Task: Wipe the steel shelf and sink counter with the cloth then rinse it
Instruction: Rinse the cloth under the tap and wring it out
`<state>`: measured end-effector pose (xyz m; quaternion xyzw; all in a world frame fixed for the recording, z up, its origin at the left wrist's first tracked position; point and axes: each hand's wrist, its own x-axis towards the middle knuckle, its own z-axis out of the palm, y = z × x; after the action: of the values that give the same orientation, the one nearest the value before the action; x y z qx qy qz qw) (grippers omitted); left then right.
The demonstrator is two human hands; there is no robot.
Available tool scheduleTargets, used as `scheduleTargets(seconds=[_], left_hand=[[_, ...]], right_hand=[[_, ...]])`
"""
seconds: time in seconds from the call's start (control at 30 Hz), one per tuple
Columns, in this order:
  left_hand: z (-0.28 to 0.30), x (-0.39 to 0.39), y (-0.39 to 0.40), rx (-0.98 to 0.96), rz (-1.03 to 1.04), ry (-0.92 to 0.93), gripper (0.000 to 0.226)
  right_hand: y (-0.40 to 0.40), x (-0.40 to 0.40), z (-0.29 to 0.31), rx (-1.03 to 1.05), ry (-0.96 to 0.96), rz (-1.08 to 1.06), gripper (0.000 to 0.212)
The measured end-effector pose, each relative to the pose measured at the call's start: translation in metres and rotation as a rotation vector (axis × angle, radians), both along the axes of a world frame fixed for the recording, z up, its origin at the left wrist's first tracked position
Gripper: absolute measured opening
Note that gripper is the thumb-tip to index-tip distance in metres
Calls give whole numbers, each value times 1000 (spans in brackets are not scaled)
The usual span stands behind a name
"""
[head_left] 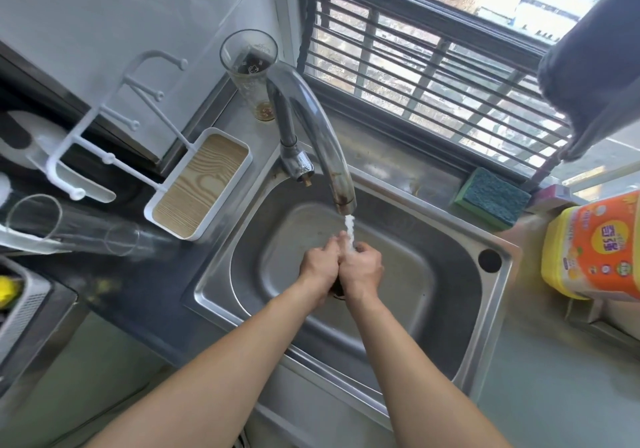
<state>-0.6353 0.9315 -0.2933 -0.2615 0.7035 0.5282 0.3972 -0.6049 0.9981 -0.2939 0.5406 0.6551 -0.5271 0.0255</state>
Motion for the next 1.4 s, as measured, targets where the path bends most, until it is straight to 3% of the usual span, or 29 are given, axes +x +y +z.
scheduleTargets(seconds=[0.1, 0.17, 0.23, 0.3, 0.4, 0.5, 0.57, 0.63, 0.77, 0.83, 0.9, 0.97, 1.07, 1.13, 1.2, 1.33, 1.4], left_hand=[[1, -6, -4, 12, -211, 179, 50], [-1, -8, -12, 140, -299, 259, 40], [-2, -9, -25, 214, -383, 255, 41], [-3, -9, -34, 240, -414, 223, 40], [-3, -16, -31, 31, -283, 365, 29], [9, -23, -17, -45, 41, 206, 51], [10, -19, -12, -40, 55, 193, 60], [7, -10, -11, 16, -52, 214, 60], [1, 8, -11, 224, -224, 146, 40], [-2, 14, -10, 287, -210, 75, 37], [0, 10, -10, 228, -248, 85, 38], [2, -2, -9, 29, -299, 175, 46], [5, -21, -15, -134, -58, 100, 64], [4, -25, -16, -73, 87, 75, 71], [7, -19, -10, 0, 133, 92, 68], [10, 3, -3, 48, 11, 46, 55], [14, 9, -4, 45, -58, 95, 50]], right_hand=[[8, -3, 0, -7, 8, -35, 54], [15, -6, 2, -112, 68, -212, 44], [25, -7, 5, -275, 129, -384, 35], [29, -5, 7, -327, 165, -361, 36], [23, 8, 8, -346, 231, -76, 38], [12, 21, 5, -353, 232, 239, 38], [5, 25, 3, -245, 260, 299, 45], [-1, 25, 0, -117, 261, 203, 51], [1, 12, -4, -22, 225, -72, 26], [4, 5, -1, -59, 222, -195, 32], [3, 2, 0, -94, 227, -291, 38], [-4, 4, 1, -119, 211, -288, 38], [-26, 12, 4, -145, 239, -121, 32], [-37, 18, 6, -130, 312, 1, 30], [-40, 18, 8, -114, 338, -23, 25], [-26, 5, 6, -116, 214, -183, 26], [-12, -1, 0, -84, 123, -228, 16]])
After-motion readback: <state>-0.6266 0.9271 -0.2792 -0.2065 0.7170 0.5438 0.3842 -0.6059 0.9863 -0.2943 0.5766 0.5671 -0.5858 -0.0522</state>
